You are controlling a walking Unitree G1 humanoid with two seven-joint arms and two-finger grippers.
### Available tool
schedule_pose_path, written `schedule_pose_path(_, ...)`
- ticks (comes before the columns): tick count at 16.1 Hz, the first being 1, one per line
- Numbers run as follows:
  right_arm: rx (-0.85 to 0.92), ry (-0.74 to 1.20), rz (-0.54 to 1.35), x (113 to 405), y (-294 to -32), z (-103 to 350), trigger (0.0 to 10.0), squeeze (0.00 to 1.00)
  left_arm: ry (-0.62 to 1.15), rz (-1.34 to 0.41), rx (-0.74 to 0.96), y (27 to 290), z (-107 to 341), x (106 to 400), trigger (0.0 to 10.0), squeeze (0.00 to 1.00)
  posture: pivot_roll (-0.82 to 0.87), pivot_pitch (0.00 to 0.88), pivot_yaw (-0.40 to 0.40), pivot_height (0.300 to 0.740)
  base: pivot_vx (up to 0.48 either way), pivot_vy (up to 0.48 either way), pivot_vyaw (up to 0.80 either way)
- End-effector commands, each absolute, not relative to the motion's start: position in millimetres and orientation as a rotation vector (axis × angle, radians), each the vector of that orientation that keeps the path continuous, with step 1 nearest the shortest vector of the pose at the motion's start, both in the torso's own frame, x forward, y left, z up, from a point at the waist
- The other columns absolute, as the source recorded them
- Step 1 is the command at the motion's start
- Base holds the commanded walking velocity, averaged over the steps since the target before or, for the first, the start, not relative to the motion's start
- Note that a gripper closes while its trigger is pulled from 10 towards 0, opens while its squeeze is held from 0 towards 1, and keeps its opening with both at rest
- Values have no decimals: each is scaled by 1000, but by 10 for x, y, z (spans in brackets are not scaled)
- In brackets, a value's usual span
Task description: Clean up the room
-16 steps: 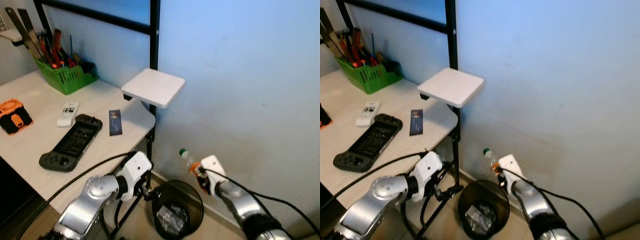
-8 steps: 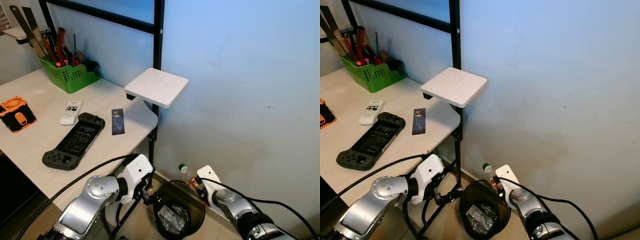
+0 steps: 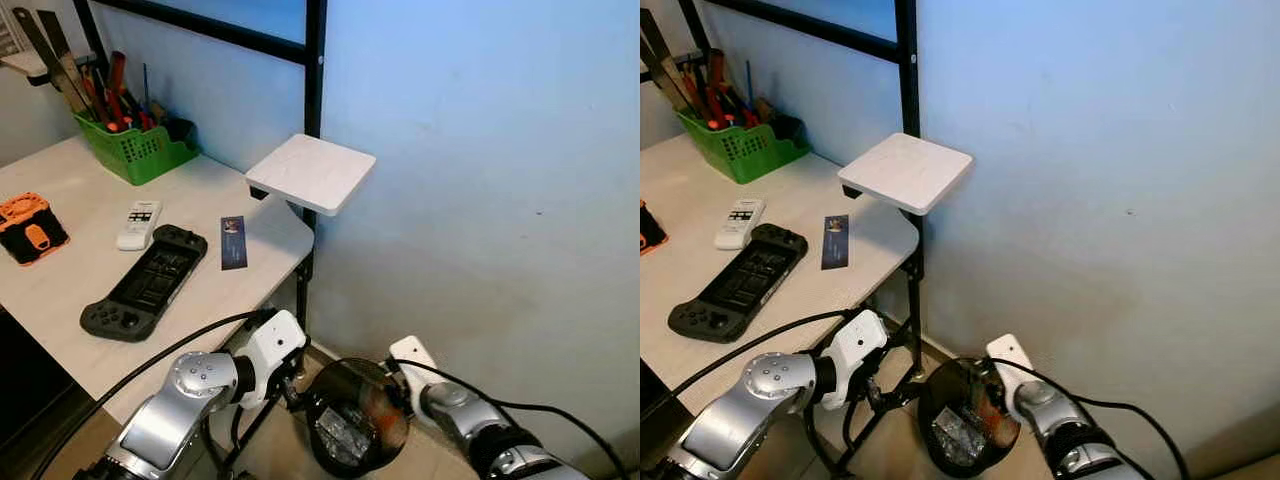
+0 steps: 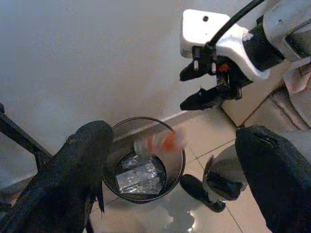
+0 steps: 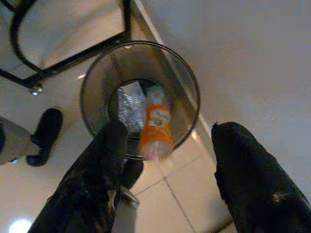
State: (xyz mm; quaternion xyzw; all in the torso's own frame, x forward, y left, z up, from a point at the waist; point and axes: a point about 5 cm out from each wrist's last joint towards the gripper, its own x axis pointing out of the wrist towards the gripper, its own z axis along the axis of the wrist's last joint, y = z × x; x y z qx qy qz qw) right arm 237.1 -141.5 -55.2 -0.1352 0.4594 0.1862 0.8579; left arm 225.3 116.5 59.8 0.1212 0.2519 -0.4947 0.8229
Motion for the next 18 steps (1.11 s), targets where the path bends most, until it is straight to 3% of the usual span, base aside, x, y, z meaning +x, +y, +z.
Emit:
schedule_pose_path(1, -228, 983, 385, 2334, -1409, -578, 10000, 1000, 530, -1061, 268, 1148, 619, 2257, 10000, 0, 100, 0, -26, 740, 0, 0, 0)
schedule_pose_path(5, -161, 886, 348, 2426, -1463, -494, 10000, 1000, 478, -1017, 213, 1096, 672, 2261, 10000, 0, 107, 0, -24, 740, 0, 0, 0)
schedule_pose_path(7, -113, 705, 296, 2580, -1568, -245, 10000, 1000, 369, -753, 143, 1144, 736, 2381, 10000, 0, 75, 0, -9, 740, 0, 0, 0)
schedule_pose_path(8, -71, 635, 250, 2600, -1605, -134, 10000, 0, 341, -665, 145, 1194, 740, 2401, 10000, 0, 55, 0, 1, 740, 0, 0, 0)
schedule_pose_path(13, -55, 352, 40, 2436, -1788, 326, 10000, 0, 281, -359, 132, 1390, 705, 2330, 10000, 0, 6, 0, 21, 740, 0, 0, 0)
schedule_pose_path(16, -14, 303, 41, 2340, -1752, 440, 10000, 0, 247, -297, 98, 1454, 782, 2334, 10000, 0, -9, 0, 31, 740, 0, 0, 0)
schedule_pose_path(18, -86, 282, 46, 2347, -1710, 539, 10000, 0, 243, -255, 101, 1524, 808, 2355, 10000, 0, 10, 0, 21, 740, 0, 0, 0)
